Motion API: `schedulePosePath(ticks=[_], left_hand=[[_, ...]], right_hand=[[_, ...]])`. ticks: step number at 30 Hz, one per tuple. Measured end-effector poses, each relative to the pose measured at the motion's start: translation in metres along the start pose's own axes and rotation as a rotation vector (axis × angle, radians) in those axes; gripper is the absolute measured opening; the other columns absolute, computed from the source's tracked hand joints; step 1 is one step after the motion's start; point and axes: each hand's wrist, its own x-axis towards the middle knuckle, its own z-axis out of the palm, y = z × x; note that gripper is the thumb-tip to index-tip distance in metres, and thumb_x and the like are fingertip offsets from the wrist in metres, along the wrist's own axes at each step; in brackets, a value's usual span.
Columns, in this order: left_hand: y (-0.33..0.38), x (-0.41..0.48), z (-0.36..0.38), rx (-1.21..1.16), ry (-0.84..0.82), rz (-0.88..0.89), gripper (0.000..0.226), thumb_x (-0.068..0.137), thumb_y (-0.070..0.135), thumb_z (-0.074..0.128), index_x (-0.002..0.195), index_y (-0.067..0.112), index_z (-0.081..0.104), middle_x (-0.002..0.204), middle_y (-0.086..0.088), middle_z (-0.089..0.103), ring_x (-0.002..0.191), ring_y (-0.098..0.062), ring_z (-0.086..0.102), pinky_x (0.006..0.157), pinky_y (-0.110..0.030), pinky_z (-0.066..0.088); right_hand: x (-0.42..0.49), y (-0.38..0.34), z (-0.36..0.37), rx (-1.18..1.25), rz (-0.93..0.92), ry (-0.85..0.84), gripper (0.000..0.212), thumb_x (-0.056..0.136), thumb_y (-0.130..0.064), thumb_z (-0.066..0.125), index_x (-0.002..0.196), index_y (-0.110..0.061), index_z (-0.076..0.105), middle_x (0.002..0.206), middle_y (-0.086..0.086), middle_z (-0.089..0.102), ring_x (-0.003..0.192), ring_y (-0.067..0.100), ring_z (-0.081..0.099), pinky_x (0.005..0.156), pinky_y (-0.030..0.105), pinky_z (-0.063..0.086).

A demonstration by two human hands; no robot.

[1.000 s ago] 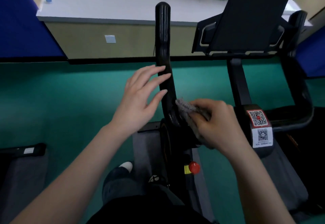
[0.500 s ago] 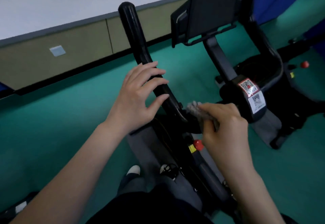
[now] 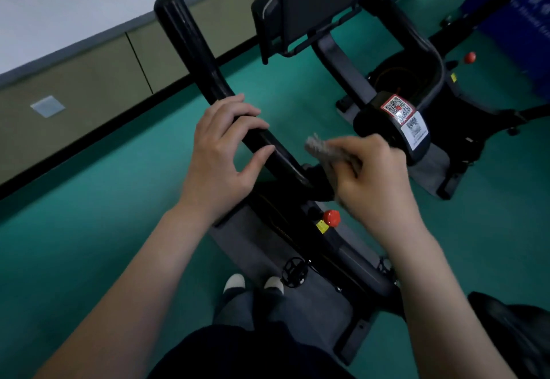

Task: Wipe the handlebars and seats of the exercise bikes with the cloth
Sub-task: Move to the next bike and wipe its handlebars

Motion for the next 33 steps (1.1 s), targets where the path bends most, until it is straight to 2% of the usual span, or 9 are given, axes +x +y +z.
schedulePosePath(ticks=[3,7,10,14,18,21,24,28,33], left_hand=[[0.0,0.0,0.001,-0.006,0.006,0.012,0.027,0.087,0.028,0.063,0.102,0.006,0.064,0.113,-0.007,0.058,0.125,-0.025,0.044,0.107,-0.045,0.033],[0.001,0.0,0.001,-0.012,0.006,-0.002,0.027,0.087,0.028,0.063,0.102,0.005,0.064,0.113,-0.008,0.058,0.126,-0.026,0.043,0.108,-0.045,0.032],[0.002,-0.001,0.002,-0.022,0.01,-0.014,0.027,0.087,0.028,0.063,0.102,0.005,0.064,0.113,-0.008,0.058,0.126,-0.024,0.042,0.109,-0.041,0.031],[0.004,0.0,0.002,-0.03,0.017,-0.029,0.026,0.086,0.025,0.064,0.102,0.004,0.064,0.114,-0.008,0.058,0.127,-0.023,0.042,0.11,-0.039,0.03],[0.006,-0.001,0.003,-0.032,0.023,-0.04,0.025,0.086,0.022,0.065,0.102,0.003,0.063,0.114,-0.01,0.058,0.127,-0.023,0.041,0.111,-0.037,0.029],[0.007,-0.001,0.002,-0.03,0.024,-0.042,0.024,0.087,0.022,0.064,0.101,0.003,0.064,0.114,-0.01,0.058,0.127,-0.024,0.041,0.11,-0.034,0.028],[0.008,-0.001,0.002,-0.029,0.024,-0.05,0.024,0.086,0.022,0.065,0.102,0.003,0.064,0.115,-0.01,0.058,0.127,-0.023,0.041,0.111,-0.031,0.027],[0.01,-0.003,0.002,-0.04,0.034,-0.076,0.023,0.087,0.019,0.066,0.102,0.003,0.063,0.117,-0.009,0.057,0.129,-0.019,0.039,0.111,-0.024,0.023],[0.014,0.0,0.002,-0.022,0.034,-0.076,0.023,0.086,0.018,0.066,0.101,0.0,0.064,0.115,-0.013,0.059,0.128,-0.024,0.041,0.111,-0.026,0.025]], right_hand=[[0.025,-0.01,0.008,0.013,-0.012,-0.116,0.028,0.083,0.0,0.054,0.098,-0.016,0.072,0.081,0.009,0.068,0.086,0.027,0.061,0.069,0.023,0.039],[0.035,-0.007,0.004,-0.112,-0.024,-0.389,0.03,0.084,-0.002,0.049,0.099,-0.016,0.07,0.092,0.011,0.068,0.09,0.027,0.061,0.076,0.03,0.05],[0.034,0.004,-0.011,-0.251,-0.103,-0.467,0.036,0.083,0.0,0.048,0.102,-0.02,0.071,0.098,0.012,0.061,0.09,0.027,0.058,0.075,0.028,0.046],[0.038,0.026,-0.021,-0.35,-0.094,-0.332,0.035,0.084,0.001,0.052,0.107,-0.019,0.07,0.106,0.015,0.056,0.096,0.03,0.054,0.085,0.033,0.046],[0.022,0.019,-0.008,-0.162,-0.172,-0.101,0.026,0.081,0.005,0.058,0.098,-0.01,0.072,0.089,0.013,0.068,0.092,0.03,0.053,0.075,0.032,0.041],[-0.001,0.013,0.009,-0.02,-0.224,-0.079,0.027,0.079,0.01,0.055,0.094,-0.004,0.072,0.085,0.011,0.07,0.088,0.031,0.052,0.076,0.036,0.041],[-0.013,0.027,0.01,0.072,-0.18,0.008,0.03,0.079,0.011,0.057,0.1,-0.004,0.072,0.091,0.009,0.071,0.092,0.03,0.055,0.08,0.027,0.042],[-0.034,0.028,0.016,0.132,-0.172,0.303,0.029,0.079,0.012,0.062,0.102,-0.002,0.071,0.097,0.006,0.07,0.091,0.023,0.056,0.083,0.015,0.04],[-0.051,0.005,0.069,0.296,-0.387,0.423,0.022,0.087,0.008,0.055,0.104,0.007,0.068,0.104,0.017,0.066,0.093,0.029,0.055,0.087,0.03,0.044]])
